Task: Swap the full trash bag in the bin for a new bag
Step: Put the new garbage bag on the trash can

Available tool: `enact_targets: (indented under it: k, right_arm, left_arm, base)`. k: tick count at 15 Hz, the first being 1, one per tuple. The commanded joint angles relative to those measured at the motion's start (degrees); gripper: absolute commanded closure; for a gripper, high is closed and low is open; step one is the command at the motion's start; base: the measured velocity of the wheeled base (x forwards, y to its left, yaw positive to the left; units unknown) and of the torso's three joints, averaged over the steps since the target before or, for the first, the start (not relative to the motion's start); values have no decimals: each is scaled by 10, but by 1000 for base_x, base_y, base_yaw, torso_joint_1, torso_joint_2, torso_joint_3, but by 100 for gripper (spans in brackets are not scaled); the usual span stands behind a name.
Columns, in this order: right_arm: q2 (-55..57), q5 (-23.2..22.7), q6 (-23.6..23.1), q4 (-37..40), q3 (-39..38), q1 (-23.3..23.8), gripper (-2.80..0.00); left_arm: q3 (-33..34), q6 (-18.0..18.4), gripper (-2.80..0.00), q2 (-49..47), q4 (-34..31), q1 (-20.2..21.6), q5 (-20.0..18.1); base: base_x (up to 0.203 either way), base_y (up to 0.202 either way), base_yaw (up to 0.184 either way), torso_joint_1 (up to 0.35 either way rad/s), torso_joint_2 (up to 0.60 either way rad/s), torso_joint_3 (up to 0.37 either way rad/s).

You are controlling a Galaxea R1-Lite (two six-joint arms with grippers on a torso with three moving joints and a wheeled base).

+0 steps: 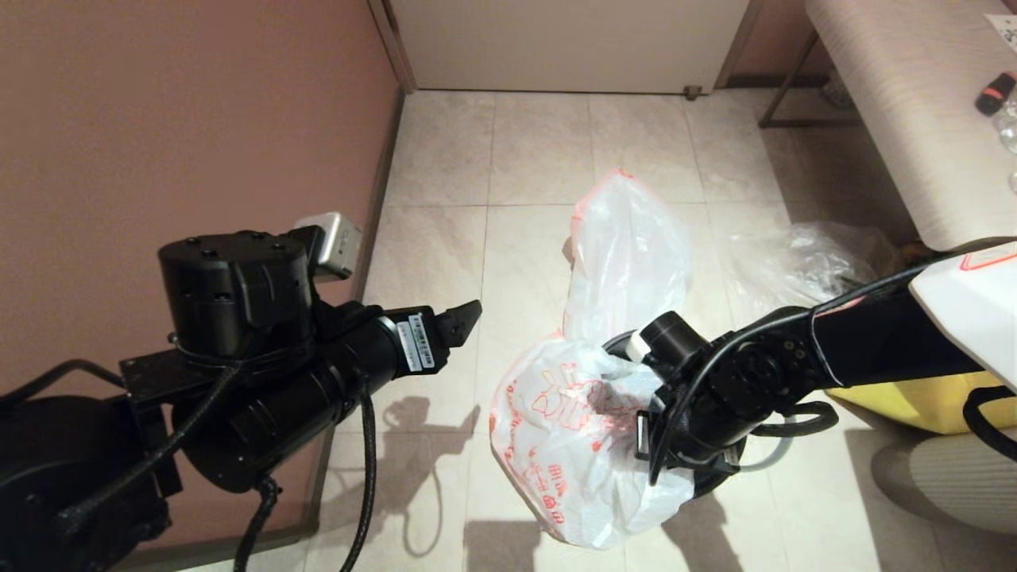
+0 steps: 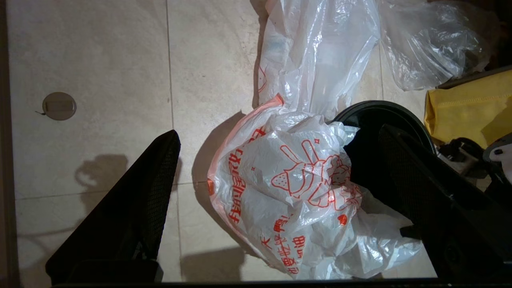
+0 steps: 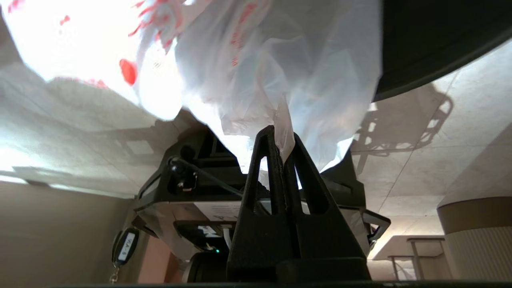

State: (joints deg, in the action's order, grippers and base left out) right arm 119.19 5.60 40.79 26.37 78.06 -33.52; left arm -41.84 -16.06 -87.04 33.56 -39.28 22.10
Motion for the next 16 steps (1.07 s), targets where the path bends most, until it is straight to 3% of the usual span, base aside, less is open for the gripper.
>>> enact_targets:
  k: [1, 7, 10, 13, 16]
  right_arm:
    - [-9, 0, 1, -1, 1, 16, 0]
    - [125, 14, -57, -108, 105, 84, 0]
    - [244, 60, -95, -163, 174, 96, 0]
    - [344, 97, -148, -194, 293, 100, 0]
    - [399, 145, -224, -211, 352, 108, 0]
  left_arm:
    - [0, -1, -280, -1, 2, 0, 1]
    - [0, -2, -280, -5, 3, 2, 1]
    - [-1, -2, -280, -8, 5, 12, 1]
    - [-3, -2, -280, -8, 5, 16, 1]
    - [-3, -1, -280, -5, 5, 16, 1]
  base:
    - [0, 0, 0, 0, 0, 0]
    - [0, 0, 0, 0, 0, 0]
    - [0, 0, 0, 0, 0, 0]
    - [0, 0, 0, 0, 0, 0]
    - [0, 0, 0, 0, 0, 0]
